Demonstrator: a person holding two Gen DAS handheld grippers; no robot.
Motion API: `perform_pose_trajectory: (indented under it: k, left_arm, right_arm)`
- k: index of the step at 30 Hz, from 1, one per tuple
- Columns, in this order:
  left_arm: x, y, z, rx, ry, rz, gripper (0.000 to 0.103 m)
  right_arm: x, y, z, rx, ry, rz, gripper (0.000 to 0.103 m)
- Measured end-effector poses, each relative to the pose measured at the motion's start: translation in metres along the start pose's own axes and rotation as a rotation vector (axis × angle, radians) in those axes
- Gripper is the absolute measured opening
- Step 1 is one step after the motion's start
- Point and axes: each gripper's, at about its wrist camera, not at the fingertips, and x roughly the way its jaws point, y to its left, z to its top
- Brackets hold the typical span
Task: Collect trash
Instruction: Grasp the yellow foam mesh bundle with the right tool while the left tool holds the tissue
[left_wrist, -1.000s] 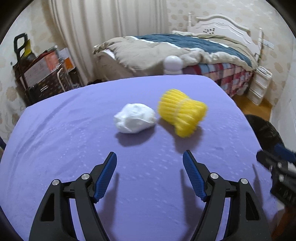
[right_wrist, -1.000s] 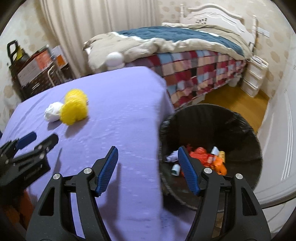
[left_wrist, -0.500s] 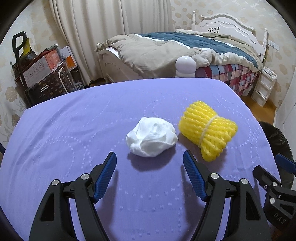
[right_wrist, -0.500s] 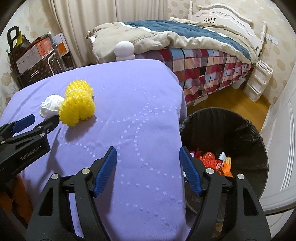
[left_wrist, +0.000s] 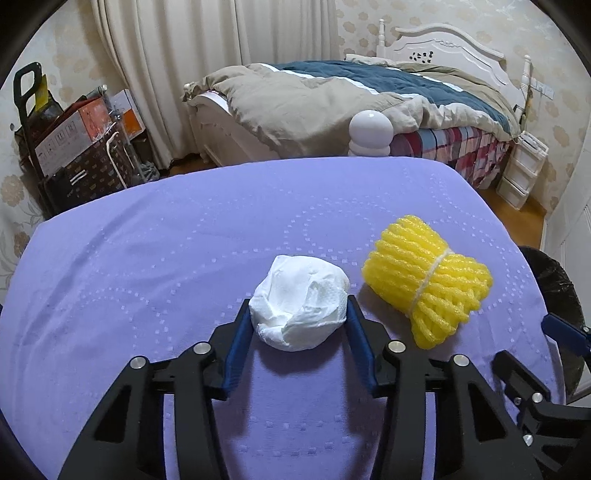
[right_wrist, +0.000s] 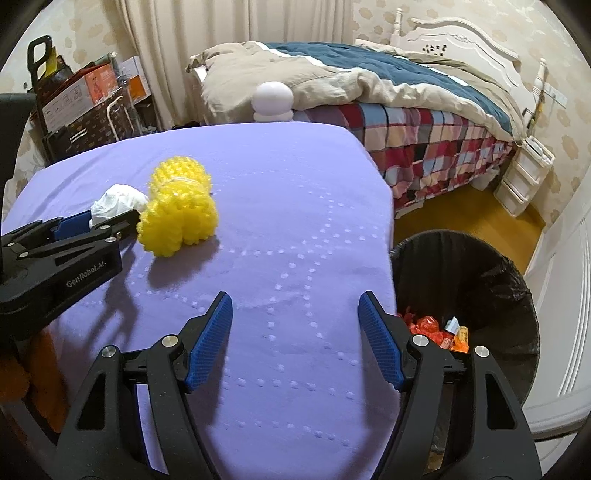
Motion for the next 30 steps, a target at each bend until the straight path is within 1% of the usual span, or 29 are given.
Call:
perform_pose_trajectory:
  k: [6,12,21,30]
  left_arm:
    - [-0.001,0.005,-0.002,-0.006,-0.004,0.005,0.046]
    - [-0.002,0.021,-0.005,-0.028,-0.001,0.022,0.046]
    - [-0.003,0.042,-0.007,-0.063,0.001,0.041,0.046]
    - [-0.002,0.06,-0.009,-0.093,0.003,0.045,0.046]
  right_arm:
    - [0.004,0.016,0.005,-0.032,0.001,0.022,0.07]
    - [0.012,0.031,0.013,-0.053,0.003,0.042,0.07]
    - [0.024,0.053,0.027,-0.078,0.005,0.046,0.07]
    - [0.025,0.055,0.029,-0.075,0.002,0.036,0.07]
